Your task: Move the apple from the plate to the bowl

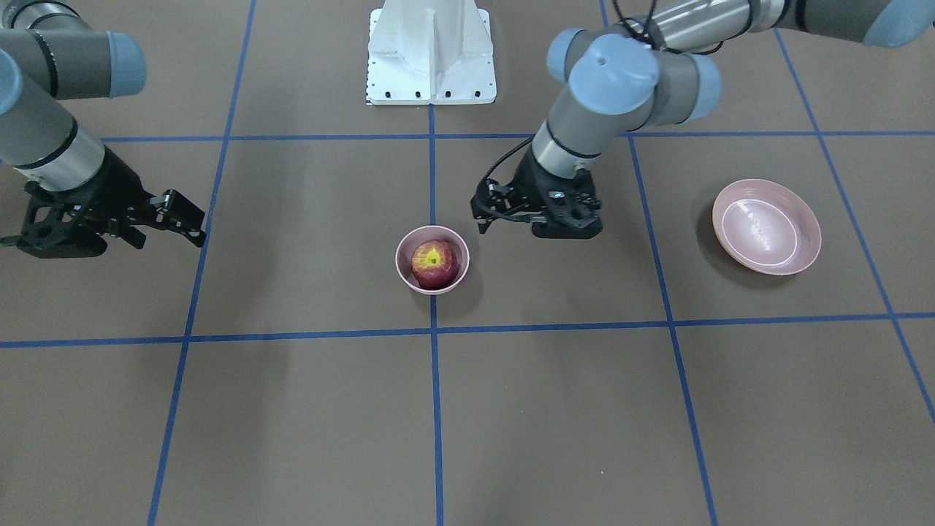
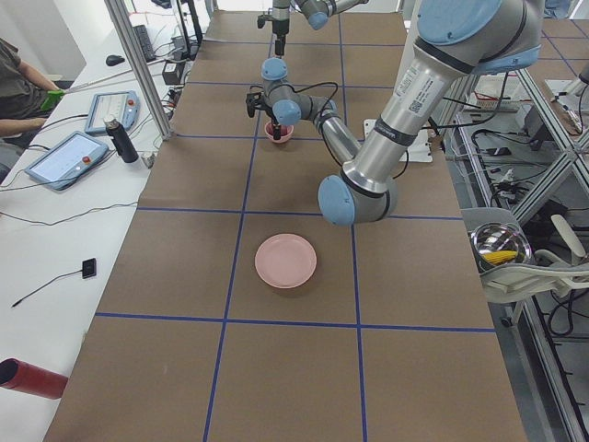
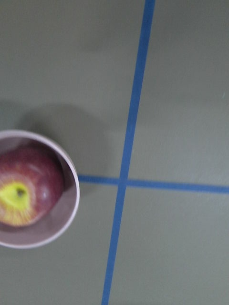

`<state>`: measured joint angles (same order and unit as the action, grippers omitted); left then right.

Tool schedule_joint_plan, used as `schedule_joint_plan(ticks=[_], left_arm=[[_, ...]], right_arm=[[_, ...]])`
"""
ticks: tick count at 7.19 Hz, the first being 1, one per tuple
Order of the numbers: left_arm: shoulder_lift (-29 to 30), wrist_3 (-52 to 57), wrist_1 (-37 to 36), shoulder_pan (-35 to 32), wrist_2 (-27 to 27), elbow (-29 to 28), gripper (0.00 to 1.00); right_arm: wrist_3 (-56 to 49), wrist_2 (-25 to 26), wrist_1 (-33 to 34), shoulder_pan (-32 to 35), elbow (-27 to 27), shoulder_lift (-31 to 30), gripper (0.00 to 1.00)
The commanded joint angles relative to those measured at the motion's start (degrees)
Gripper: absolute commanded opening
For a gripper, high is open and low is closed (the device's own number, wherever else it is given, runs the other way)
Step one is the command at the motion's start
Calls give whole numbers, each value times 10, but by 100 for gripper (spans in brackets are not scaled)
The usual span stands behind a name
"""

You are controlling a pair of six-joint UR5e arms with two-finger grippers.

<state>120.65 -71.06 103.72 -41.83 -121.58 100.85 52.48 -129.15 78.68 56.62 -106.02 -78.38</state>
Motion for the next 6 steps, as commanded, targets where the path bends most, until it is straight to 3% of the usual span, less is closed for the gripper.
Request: schedule_joint_plan(ticks=[1,3,4,6], left_arm=[[-200,178,-15,-77,-26,140,97],[-318,424,-16,-227,-118,134,97],[-358,553,-16,-279,-116,106,97],[-367,762,-14,-366,-113,1,98]], right_arm=[[-178,-29,0,92,2,-82,100],[-296,-54,1,161,4,-137,100],[-325,-58,-1,186,4,-156,100],[-405,-63,6,218,5,-181,100]])
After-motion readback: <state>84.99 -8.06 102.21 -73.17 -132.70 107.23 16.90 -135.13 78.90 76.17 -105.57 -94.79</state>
